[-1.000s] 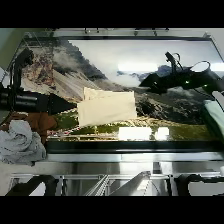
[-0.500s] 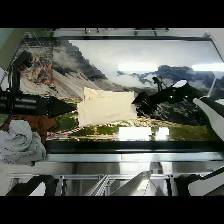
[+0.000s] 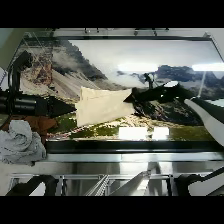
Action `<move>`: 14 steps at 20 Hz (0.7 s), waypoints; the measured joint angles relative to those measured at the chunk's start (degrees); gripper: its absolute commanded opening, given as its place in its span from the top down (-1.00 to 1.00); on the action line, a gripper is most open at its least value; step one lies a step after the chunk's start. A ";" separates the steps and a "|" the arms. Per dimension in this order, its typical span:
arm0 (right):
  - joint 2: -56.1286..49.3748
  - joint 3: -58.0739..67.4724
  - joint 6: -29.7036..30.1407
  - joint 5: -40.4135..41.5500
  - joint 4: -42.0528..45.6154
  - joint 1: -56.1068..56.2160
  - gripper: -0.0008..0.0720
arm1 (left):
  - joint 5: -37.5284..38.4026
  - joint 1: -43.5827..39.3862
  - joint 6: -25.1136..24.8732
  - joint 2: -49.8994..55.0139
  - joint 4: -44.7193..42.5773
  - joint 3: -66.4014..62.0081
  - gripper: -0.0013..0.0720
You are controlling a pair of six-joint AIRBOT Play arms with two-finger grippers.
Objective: Fold the shirts.
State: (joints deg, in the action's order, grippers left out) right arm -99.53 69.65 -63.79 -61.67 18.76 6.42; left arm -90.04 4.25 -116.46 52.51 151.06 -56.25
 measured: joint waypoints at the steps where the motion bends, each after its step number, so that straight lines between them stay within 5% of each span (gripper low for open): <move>1: 2.93 0.74 -0.33 -0.24 -0.11 -2.62 0.92 | -0.02 0.00 0.00 0.00 0.00 0.00 0.91; 8: 29.29 3.61 -18.91 -6.60 19.37 -42.16 0.92 | -0.46 0.02 -0.04 0.00 -0.02 0.00 0.91; 14: 32.59 0.13 -27.74 -17.20 44.59 -71.17 0.92 | -0.44 0.02 -0.15 0.00 -0.07 0.00 0.92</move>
State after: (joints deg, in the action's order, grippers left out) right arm -66.94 69.78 -91.53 -78.87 63.35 -64.75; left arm -90.48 4.27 -116.62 52.51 151.00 -56.25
